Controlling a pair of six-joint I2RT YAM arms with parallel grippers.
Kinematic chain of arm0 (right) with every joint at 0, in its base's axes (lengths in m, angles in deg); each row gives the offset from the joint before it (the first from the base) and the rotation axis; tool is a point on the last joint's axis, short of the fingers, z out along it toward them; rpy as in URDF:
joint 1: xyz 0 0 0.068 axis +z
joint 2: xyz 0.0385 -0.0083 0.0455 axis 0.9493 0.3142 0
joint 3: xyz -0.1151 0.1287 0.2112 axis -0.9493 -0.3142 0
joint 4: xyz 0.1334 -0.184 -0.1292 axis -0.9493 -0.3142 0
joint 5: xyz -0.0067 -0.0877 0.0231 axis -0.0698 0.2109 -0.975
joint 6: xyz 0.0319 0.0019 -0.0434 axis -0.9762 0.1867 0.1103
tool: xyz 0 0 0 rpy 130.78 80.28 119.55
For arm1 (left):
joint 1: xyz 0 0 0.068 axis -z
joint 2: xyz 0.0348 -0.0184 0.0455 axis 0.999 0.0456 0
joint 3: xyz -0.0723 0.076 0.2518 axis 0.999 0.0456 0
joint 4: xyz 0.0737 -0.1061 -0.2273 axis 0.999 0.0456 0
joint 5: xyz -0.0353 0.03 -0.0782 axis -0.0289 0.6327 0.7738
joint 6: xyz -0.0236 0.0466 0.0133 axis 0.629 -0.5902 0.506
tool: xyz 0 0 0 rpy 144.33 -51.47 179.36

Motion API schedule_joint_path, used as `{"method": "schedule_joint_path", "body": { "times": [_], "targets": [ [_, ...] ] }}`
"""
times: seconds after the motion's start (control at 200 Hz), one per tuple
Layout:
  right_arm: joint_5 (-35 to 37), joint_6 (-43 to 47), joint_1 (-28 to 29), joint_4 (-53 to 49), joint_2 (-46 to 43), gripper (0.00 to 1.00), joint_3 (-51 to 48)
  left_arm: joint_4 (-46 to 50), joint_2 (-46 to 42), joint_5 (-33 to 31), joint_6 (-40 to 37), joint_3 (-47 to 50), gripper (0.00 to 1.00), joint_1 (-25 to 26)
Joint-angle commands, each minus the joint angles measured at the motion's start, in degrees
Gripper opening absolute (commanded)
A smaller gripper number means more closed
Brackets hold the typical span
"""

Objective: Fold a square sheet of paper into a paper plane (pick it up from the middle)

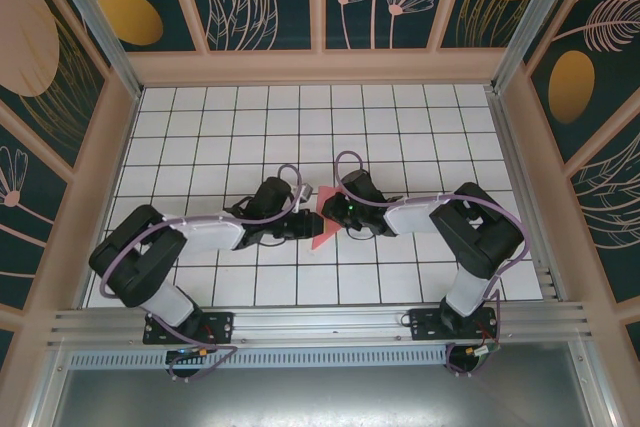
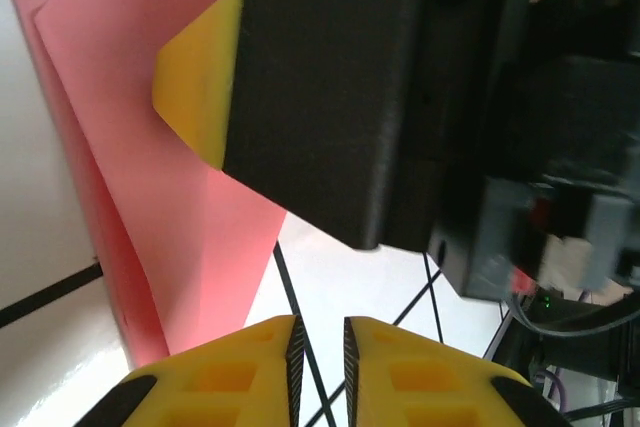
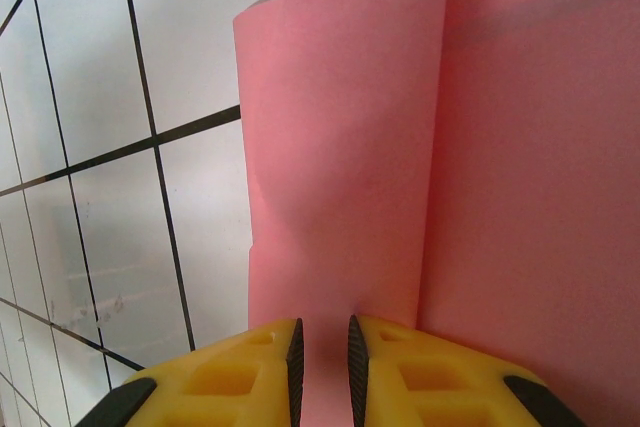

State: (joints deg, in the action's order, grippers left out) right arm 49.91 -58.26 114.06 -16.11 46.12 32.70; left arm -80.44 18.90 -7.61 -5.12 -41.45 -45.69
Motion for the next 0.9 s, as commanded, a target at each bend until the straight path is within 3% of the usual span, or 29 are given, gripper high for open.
{"method": "schedule_joint_path", "body": {
  "times": [0.0,0.35,0.5,0.736,0.826,0.896],
  "targets": [
    [1.54,-0.45,0.75,-5.62,3.61,0.24,-1.71,-3.00,3.08,1.11,1.30,-1.58,0.21,0.19],
    [1.32,0.21,0.57,-6.13,3.03,0.24,-0.85,7.22,8.99,-8.71,-4.38,0.14,0.18,0.18],
    [0.82,1.31,0.10,-6.27,2.41,0.25,0.45,5.95,9.56,-8.01,-5.38,3.90,0.16,0.16],
    [0.17,4.80,-2.25,-6.54,-4.78,0.26,3.47,7.20,9.20,-8.95,-7.46,5.30,0.05,0.23],
    [-1.27,6.72,-2.59,-5.08,-7.62,0.21,3.73,7.32,9.37,-9.04,-7.81,5.17,0.01,0.17],
    [-3.28,7.51,-2.32,-3.28,-8.60,0.12,3.36,7.26,9.63,-8.89,-7.94,4.90,0.00,0.17]
  ]
}}
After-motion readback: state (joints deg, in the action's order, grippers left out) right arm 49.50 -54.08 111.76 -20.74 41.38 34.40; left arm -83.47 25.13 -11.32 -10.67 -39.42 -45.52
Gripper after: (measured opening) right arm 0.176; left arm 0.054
